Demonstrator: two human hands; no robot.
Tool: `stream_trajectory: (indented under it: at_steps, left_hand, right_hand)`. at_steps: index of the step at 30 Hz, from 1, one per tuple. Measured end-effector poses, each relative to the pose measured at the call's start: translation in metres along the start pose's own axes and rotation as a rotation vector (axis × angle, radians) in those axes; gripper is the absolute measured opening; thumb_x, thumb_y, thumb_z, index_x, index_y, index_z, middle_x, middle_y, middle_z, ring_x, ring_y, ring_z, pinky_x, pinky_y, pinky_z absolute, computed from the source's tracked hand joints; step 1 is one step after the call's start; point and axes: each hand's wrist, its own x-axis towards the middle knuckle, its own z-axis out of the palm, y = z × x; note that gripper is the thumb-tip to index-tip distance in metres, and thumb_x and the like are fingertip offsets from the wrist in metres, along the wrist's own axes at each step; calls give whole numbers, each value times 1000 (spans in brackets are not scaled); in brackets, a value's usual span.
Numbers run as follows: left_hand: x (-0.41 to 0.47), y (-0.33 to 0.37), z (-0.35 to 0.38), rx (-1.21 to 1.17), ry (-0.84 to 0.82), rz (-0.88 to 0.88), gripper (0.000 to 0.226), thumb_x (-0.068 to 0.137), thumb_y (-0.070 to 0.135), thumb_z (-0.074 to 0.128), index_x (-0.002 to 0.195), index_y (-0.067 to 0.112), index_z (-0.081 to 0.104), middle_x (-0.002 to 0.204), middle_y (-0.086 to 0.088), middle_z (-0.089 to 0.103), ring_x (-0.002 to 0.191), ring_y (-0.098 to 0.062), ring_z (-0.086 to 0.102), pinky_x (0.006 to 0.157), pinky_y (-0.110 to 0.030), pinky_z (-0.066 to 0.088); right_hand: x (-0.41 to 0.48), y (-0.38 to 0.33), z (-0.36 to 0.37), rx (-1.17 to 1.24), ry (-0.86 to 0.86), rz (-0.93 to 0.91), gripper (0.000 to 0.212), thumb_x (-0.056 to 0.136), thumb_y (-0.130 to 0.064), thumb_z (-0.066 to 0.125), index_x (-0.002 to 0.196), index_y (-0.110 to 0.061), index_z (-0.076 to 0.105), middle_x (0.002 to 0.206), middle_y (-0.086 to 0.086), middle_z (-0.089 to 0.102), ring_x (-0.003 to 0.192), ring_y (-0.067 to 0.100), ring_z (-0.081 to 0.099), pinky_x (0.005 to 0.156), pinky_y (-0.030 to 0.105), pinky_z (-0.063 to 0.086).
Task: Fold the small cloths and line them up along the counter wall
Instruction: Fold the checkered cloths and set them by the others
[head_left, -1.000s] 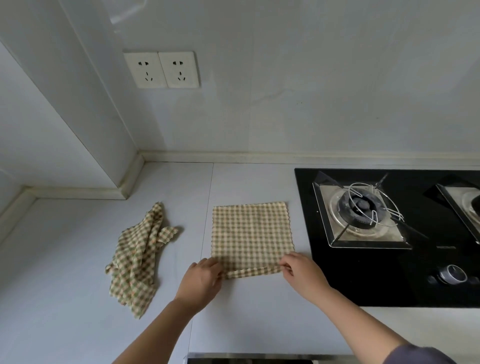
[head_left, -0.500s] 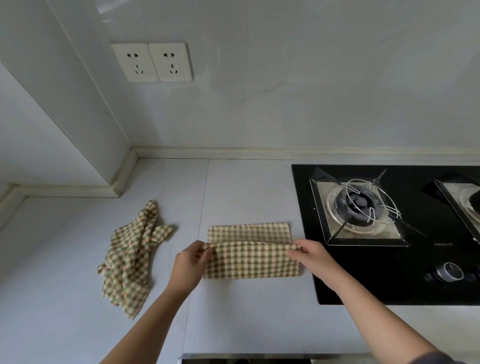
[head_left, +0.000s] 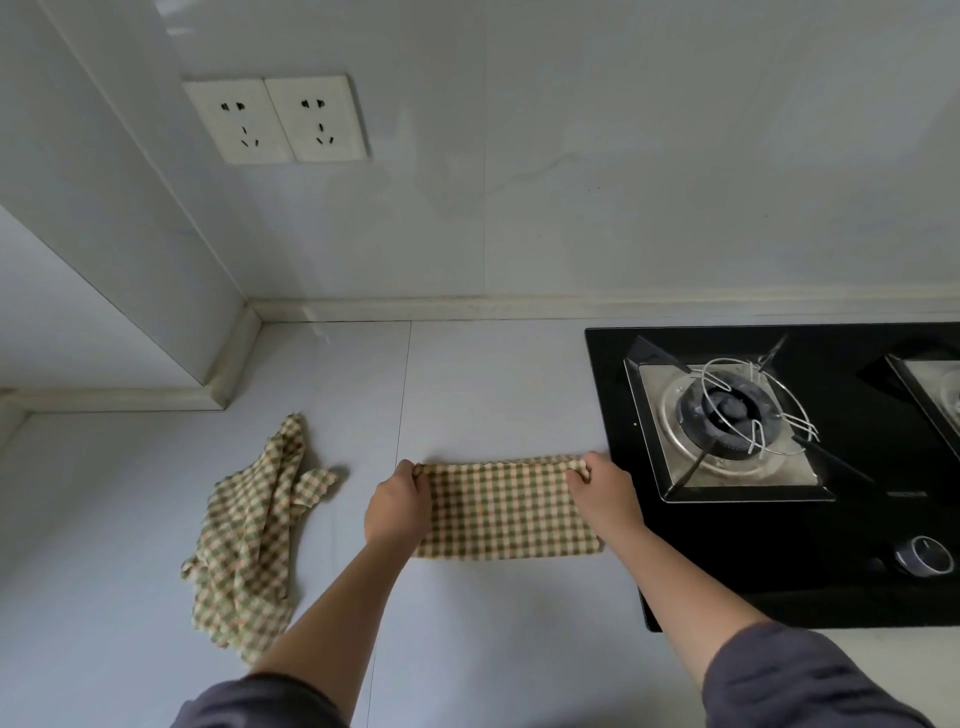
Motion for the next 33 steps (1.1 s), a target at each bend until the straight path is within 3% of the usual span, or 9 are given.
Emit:
stream_trajectory:
  at_steps: [7,11,14,17,20,22,27,31,33]
  left_hand:
    - [-3,4,0,171,144,35,11,94,13,38,103,13,44,92,-3,56,76,-24,53,61,-33,39]
    - [-7,-10,10,305,340,460,19,72,8,54,90,9,59,83,-6,58,71,-27,56,57,-35,44]
    - [-16,-12,23,387,230,732,3,69,13,57,72,15,58,70,1,56,61,-22,55,50,-28,41]
    - [-23,-5,24,384,105,641,15,65,11,72,69,15,58,63,0,60,50,-22,55,44,-24,34]
    - [-27,-5,15,296,90,661,15,80,19,46,71,13,57,52,3,56,39,-19,48,41,-17,19]
    - [-29,-9,11,268,63,742,20,76,24,41,72,16,59,56,6,56,43,-16,50,46,-17,25]
    - [-32,-27,13,307,-101,869,29,73,42,51,93,25,63,89,9,60,77,-10,56,66,-23,39]
    - [-39,-34,20,357,-131,965,20,73,45,49,82,30,61,86,12,56,76,-10,55,60,-23,41]
    - [-40,-33,23,308,-87,940,15,77,36,46,76,28,59,79,12,56,68,-12,54,57,-23,37]
  right_hand:
    - [1,-5,2,-130,43,-47,12,93,-27,52,97,-15,51,91,4,61,85,28,60,69,39,51]
    - [-12,2,4,-290,229,-323,25,85,-19,61,110,-15,57,107,4,56,93,26,57,70,39,50]
    - [-29,0,13,-324,60,-394,8,89,-21,53,93,-17,58,93,-2,62,84,23,61,63,32,43]
    - [-31,-3,20,-359,7,-428,20,86,-14,54,103,-15,64,101,0,65,93,25,62,72,35,47]
    - [-27,-5,23,-363,62,-576,31,67,-3,67,97,-13,68,93,3,67,84,27,65,67,38,50]
    - [-30,-9,21,-399,19,-616,30,76,-3,62,102,-15,67,100,1,66,93,25,63,81,39,45]
    - [-41,2,21,-435,-93,-614,51,90,-3,47,137,-21,45,148,-8,37,143,12,23,117,38,3]
    - [-52,21,17,-488,-108,-613,62,89,-2,47,145,-23,31,159,-8,14,148,12,-2,115,34,-6]
    - [-57,36,18,-587,-33,-639,78,77,-4,67,145,-23,32,159,-5,17,147,15,-3,117,37,1]
